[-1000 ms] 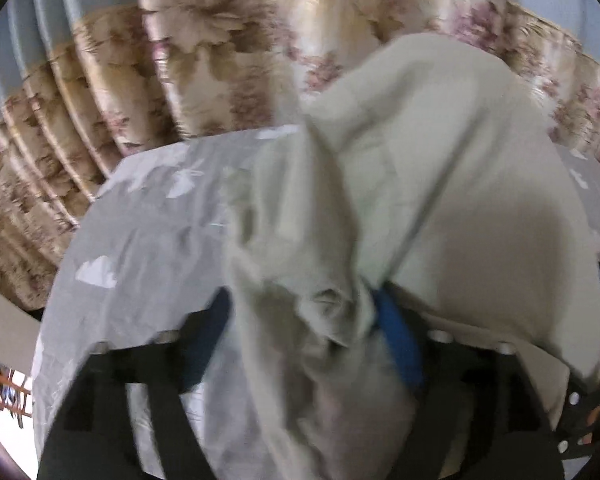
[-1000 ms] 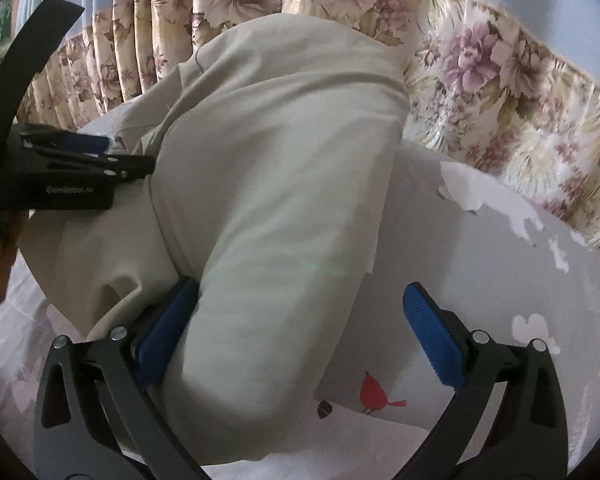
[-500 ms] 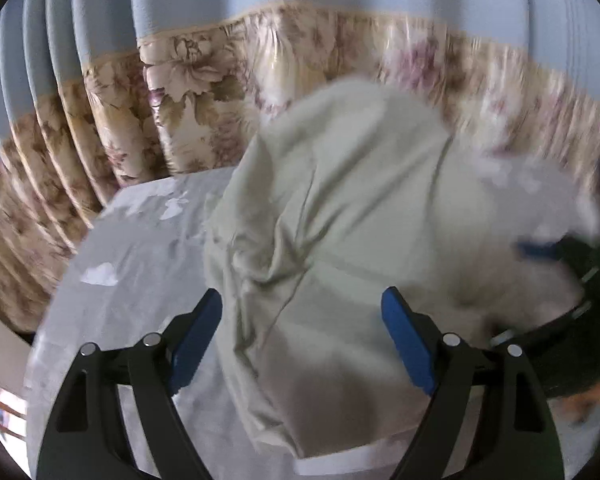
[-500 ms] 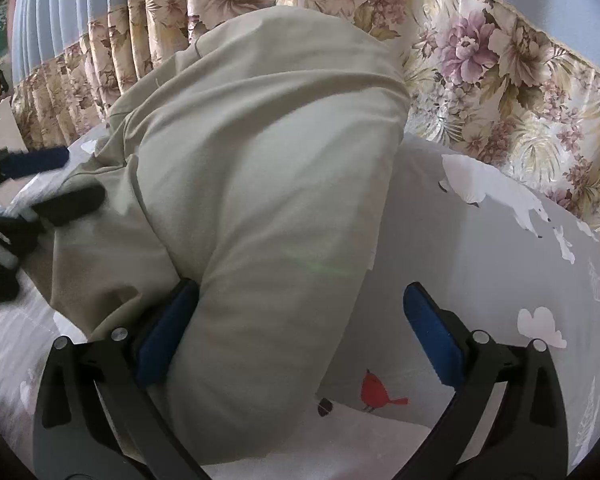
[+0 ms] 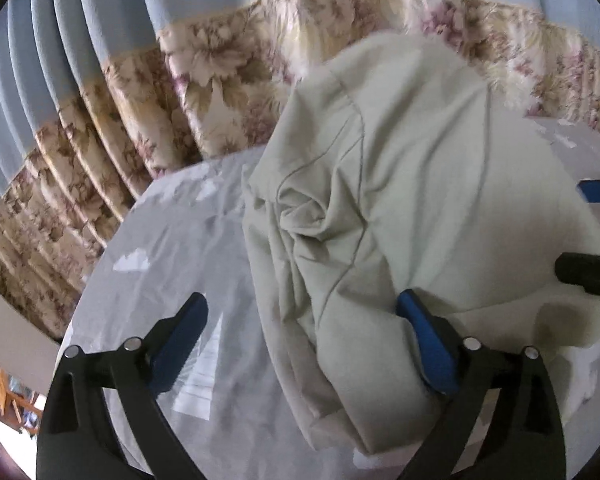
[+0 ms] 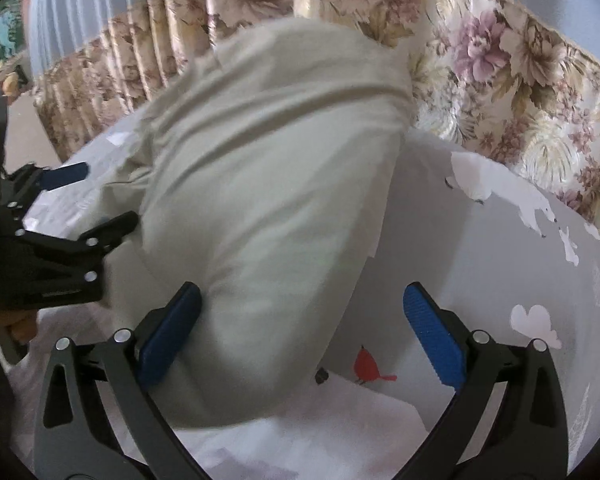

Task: Fold large clothes
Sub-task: 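Release the jacket and press the folded bundle flat with both grippers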

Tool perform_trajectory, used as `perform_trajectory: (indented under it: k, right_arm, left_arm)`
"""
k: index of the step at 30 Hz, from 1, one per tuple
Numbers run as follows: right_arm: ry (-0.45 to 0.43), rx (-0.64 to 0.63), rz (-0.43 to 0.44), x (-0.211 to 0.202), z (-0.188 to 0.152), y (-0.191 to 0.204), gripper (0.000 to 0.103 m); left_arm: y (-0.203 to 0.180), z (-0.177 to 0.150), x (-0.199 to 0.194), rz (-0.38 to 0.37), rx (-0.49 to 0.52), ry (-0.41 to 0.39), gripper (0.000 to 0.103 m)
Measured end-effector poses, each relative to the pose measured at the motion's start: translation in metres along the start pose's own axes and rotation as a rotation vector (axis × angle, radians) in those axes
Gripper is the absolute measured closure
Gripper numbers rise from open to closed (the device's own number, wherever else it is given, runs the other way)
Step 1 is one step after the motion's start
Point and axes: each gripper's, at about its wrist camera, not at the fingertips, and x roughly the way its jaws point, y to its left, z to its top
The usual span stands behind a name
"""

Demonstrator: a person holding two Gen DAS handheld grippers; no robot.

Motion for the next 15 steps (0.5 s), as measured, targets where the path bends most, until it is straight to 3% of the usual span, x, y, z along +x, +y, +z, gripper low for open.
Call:
perform_trajectory:
  k: [5, 8, 10, 12, 15]
  right_arm:
    - [-0.193, 0.109, -0.094, -0.044, 0.025, -0.028, 0.003]
    - [-0.225, 0.221, -0.136, -0.039, 0.047, -0.055, 0.003]
    - [-0.224, 0.279, -0.159, -0.024, 0.062, -0.073, 0.003]
    - [-0.201, 0.315, -0.179, -0.003, 0.075, -0.087, 0.003]
    - [-0.190, 0.302, -0.218, 0.019, 0.084, -0.095, 0.003]
  left_arm:
    - [0.028, 0.046, -0.042, -0.075, -0.168, -0.142, 0.008]
    - [0.019, 0.095, -0.034, -0.061, -0.136, -0.148, 0.008]
    - [0.006, 0.118, -0.018, -0.039, -0.107, -0.111, 0.008]
    - [-0.007, 0.139, 0.001, -0.083, -0.102, -0.076, 0.008]
    - [-0.019, 0.154, 0.033, -0.057, -0.081, -0.032, 0.008]
